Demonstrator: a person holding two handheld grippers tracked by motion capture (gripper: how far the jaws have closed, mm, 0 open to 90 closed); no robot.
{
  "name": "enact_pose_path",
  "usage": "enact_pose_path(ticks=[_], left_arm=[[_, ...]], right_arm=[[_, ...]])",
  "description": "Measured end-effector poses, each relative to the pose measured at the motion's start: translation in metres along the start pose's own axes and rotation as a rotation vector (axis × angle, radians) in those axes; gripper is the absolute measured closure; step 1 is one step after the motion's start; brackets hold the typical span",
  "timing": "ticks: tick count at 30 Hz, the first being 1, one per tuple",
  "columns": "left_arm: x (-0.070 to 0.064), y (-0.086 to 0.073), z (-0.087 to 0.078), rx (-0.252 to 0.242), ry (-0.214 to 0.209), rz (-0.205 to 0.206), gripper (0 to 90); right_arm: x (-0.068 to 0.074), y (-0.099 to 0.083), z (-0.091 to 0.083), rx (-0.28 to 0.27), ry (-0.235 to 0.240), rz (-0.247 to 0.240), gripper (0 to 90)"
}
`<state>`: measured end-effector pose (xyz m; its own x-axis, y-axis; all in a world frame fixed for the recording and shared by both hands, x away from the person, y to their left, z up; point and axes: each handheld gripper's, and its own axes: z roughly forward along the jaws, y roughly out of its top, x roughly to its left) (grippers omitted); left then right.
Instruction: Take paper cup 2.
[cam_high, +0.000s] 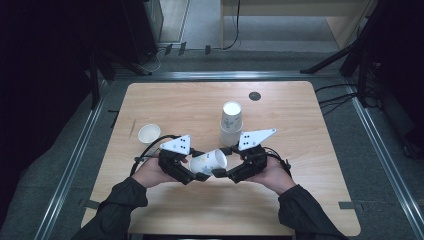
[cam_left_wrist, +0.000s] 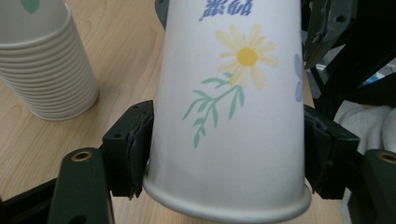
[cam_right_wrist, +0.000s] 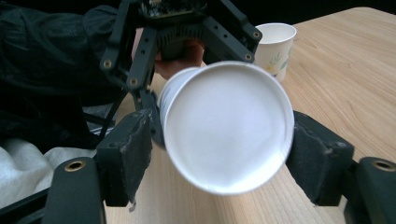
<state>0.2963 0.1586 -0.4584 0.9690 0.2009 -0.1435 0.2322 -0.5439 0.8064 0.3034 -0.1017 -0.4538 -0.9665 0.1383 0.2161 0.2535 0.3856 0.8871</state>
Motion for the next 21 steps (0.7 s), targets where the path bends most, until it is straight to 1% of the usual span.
enact_pose_path(ticks=[3,4,5,7,10,11,14,15,16,19,20,21], left_arm=[[0.002,0.001,-0.003,0.011,-0.001,-0.003,28.9],[0.003,0.001,-0.005,0.005,-0.006,-0.006,29.0],[0.003,0.001,-0.006,-0.002,-0.008,-0.004,29.1],[0.003,0.001,-0.007,-0.003,-0.006,-0.005,29.5],[0.003,0.001,-0.008,-0.006,-0.006,-0.005,30.0],[0.003,0.001,-0.008,-0.006,-0.008,-0.004,30.1],[0.003,0.001,-0.008,0.000,-0.009,-0.006,30.1],[0.004,0.001,-0.008,0.026,-0.012,-0.010,30.0],[0.004,0.002,-0.008,0.043,-0.005,-0.003,30.0],[0.006,0.004,-0.012,0.055,-0.010,-0.005,30.0],[0.007,0.008,-0.015,0.086,-0.010,0.000,30.0],[0.007,0.010,-0.017,0.099,0.000,0.008,29.9]], right_arm=[[-0.001,0.000,-0.002,0.003,0.010,0.014,24.2],[-0.001,-0.001,-0.004,0.004,0.002,0.017,24.6],[-0.001,-0.001,-0.004,0.002,0.004,0.021,24.8],[-0.001,-0.001,-0.003,0.004,-0.007,0.018,25.5],[-0.001,-0.001,-0.001,0.007,-0.006,0.017,25.6],[-0.001,-0.002,0.000,0.017,-0.007,0.014,26.8],[0.000,-0.002,0.001,0.024,-0.009,0.012,26.8],[-0.001,-0.002,0.000,0.024,-0.011,0.010,26.8],[-0.001,-0.002,0.000,0.023,-0.013,0.010,26.8],[-0.001,-0.003,-0.002,0.029,-0.018,0.010,26.9],[-0.002,-0.004,-0.004,0.029,-0.023,0.008,26.8],[-0.002,-0.004,-0.005,0.033,-0.026,0.008,26.8]])
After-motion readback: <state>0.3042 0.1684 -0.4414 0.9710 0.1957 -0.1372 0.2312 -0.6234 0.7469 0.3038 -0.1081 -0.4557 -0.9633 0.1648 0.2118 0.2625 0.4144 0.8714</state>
